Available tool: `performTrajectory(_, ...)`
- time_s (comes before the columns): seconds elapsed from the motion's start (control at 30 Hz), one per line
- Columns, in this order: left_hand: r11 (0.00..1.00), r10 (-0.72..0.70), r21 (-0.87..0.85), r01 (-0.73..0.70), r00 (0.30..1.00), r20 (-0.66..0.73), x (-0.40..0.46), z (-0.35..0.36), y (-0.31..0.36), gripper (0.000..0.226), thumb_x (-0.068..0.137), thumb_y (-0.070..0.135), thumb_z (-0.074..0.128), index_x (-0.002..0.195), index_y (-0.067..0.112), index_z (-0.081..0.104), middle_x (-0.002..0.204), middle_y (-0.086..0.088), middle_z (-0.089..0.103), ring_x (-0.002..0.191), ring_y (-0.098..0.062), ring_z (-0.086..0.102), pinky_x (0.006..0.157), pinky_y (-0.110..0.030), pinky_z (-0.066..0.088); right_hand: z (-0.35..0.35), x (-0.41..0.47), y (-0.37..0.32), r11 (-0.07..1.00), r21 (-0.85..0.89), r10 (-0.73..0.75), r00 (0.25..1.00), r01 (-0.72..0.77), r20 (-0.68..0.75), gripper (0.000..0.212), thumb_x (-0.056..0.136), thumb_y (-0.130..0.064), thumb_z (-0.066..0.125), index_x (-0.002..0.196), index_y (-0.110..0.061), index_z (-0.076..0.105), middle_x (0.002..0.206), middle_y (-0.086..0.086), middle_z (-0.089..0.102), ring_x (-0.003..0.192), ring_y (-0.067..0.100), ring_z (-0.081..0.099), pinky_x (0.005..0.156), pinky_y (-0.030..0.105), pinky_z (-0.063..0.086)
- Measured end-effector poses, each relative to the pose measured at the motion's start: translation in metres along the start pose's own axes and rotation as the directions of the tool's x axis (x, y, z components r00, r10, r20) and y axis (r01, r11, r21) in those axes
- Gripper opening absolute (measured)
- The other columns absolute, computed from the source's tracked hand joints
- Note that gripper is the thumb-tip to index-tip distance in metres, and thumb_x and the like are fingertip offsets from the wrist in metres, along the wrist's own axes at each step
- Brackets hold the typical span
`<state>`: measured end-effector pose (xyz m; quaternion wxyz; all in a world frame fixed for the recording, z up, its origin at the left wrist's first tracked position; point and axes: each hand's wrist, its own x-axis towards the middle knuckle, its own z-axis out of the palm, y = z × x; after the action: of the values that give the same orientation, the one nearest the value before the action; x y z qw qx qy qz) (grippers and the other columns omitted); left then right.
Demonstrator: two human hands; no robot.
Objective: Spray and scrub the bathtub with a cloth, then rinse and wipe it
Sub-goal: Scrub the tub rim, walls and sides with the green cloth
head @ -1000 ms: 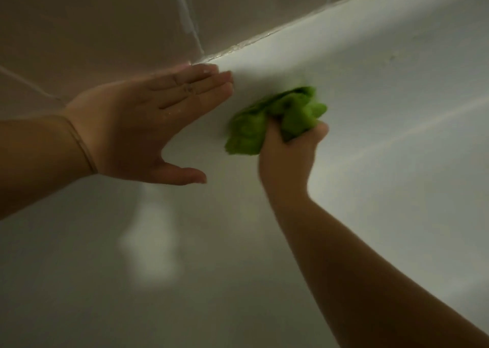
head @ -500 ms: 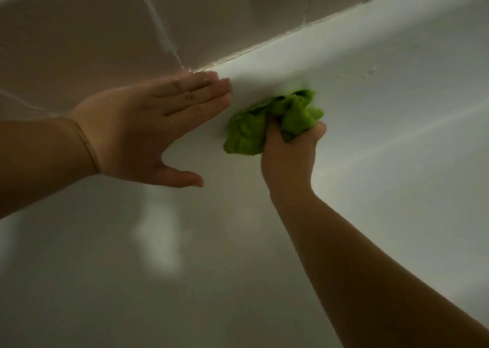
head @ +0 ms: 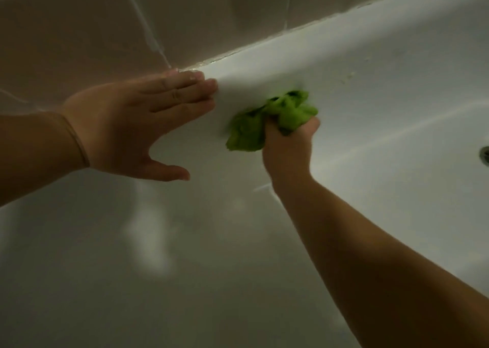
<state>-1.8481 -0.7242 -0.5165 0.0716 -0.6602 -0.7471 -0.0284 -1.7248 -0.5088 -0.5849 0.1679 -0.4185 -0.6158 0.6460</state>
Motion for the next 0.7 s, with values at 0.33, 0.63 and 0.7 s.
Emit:
performTrajectory(0.33,1.000,-0.017,0.019,0.016,1.000,0.012,0.003,-0.002,0.003,0.105,0.084,0.070,0.066,0.154,-0.004,0.039,0.163,-0.019,0.035,0.152,-0.033,0.035,0.122,-0.051,0.032,-0.016,0.017,0.003,0.999,-0.028,-0.022,1.000,0.021,-0.021,0.042,0.095,-0.019,0.068,0.124,-0.018,0.037,0.102,-0.005,0.059,0.084,0.001,0.060,0.074,0.023,0.050)
performTrajectory(0.63,1.000,-0.013,0.002,0.013,0.998,0.056,0.020,0.000,0.004,0.102,0.087,0.069,0.065,0.155,-0.002,0.037,0.162,-0.020,0.036,0.152,-0.035,0.034,0.119,-0.055,0.036,-0.007,0.024,0.029,0.998,0.043,-0.051,0.997,0.049,0.053,0.043,0.083,-0.006,0.071,0.114,-0.003,0.042,0.102,0.014,0.064,0.087,0.021,0.065,0.078,0.042,0.060)
performTrajectory(0.7,0.995,-0.071,-0.064,0.076,0.994,0.079,0.023,0.002,0.006,0.103,0.085,0.071,0.064,0.162,0.011,0.029,0.165,-0.016,0.033,0.152,-0.036,0.033,0.116,-0.059,0.039,-0.018,0.041,0.038,1.000,0.027,0.005,1.000,-0.004,-0.007,0.043,0.087,-0.011,0.071,0.118,-0.010,0.041,0.105,0.009,0.063,0.088,0.016,0.063,0.080,0.040,0.058)
